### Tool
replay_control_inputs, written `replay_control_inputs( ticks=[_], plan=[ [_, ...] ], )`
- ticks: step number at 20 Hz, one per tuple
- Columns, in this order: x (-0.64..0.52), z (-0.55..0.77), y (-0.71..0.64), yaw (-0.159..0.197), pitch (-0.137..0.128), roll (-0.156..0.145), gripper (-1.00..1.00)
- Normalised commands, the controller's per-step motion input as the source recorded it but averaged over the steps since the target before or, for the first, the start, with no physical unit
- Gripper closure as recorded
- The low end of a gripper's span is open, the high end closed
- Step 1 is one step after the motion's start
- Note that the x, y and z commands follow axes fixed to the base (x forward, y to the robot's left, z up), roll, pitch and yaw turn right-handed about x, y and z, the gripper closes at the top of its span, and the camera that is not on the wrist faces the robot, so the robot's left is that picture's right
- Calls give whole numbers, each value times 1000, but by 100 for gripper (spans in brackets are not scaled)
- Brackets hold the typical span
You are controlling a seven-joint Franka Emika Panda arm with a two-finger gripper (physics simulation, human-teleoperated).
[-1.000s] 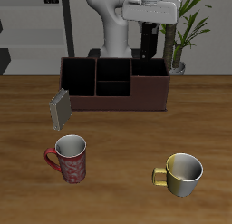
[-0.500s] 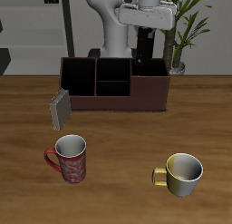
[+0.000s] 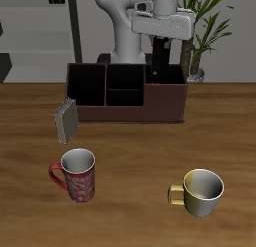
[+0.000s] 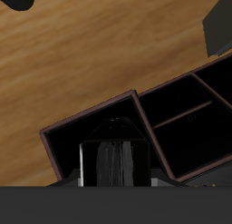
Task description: Place the black book into the back desk caddy's right compartment
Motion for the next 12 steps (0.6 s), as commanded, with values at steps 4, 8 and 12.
replay_control_inputs(
  ticks=[4, 8, 12],
  plan=[
    [89, -179, -61, -8, 24, -6, 100],
    [90, -240, -37, -16, 31, -3, 100],
    [141, -326, 4, -8, 52, 13, 100]
  ],
)
